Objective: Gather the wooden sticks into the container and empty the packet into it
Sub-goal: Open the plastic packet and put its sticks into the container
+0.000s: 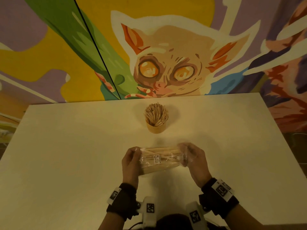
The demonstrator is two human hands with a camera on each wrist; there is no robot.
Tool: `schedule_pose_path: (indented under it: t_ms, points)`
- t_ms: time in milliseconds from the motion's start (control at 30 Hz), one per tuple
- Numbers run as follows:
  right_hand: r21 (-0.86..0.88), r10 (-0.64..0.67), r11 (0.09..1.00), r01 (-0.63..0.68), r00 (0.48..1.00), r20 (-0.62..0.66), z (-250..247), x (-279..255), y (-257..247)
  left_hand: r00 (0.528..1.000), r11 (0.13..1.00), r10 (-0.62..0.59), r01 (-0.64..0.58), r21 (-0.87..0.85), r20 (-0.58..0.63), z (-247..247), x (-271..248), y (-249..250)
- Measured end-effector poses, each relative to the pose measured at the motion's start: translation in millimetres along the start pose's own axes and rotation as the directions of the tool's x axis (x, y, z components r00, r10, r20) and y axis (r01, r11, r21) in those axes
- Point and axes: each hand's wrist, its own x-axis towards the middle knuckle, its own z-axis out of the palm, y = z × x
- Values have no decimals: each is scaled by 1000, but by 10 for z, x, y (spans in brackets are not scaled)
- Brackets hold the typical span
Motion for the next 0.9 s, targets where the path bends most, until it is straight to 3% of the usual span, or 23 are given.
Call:
schedule_pose_path:
  t_ms: [200, 300, 533, 667, 767, 900]
  points:
    - [-72, 52, 996, -44, 993, 108, -6, -10, 13, 990, 995, 78, -85, 55, 115, 48, 6, 76]
    - [-69, 38, 997, -33, 996, 83, 2, -7, -4, 983, 991, 76, -92, 94, 169, 82, 10, 73]
    - [-6, -40, 999, 40, 999, -18, -23, 19, -54, 995, 993, 98, -96, 64, -27, 35, 74, 58]
    - [-81, -28, 996, 33, 998, 63, -11, 42, -72, 994, 989, 79, -88, 119, 78, 85, 29, 111]
    - [-30, -12, 999, 18, 986, 169, 18, 38, -72, 986, 979, 78, -104, 173, 150, 148, -38, 128]
    - [-79, -10, 997, 26, 981, 194, -5, 56, -16, 969, 969, 100, -146, 198, 224, 161, -66, 154]
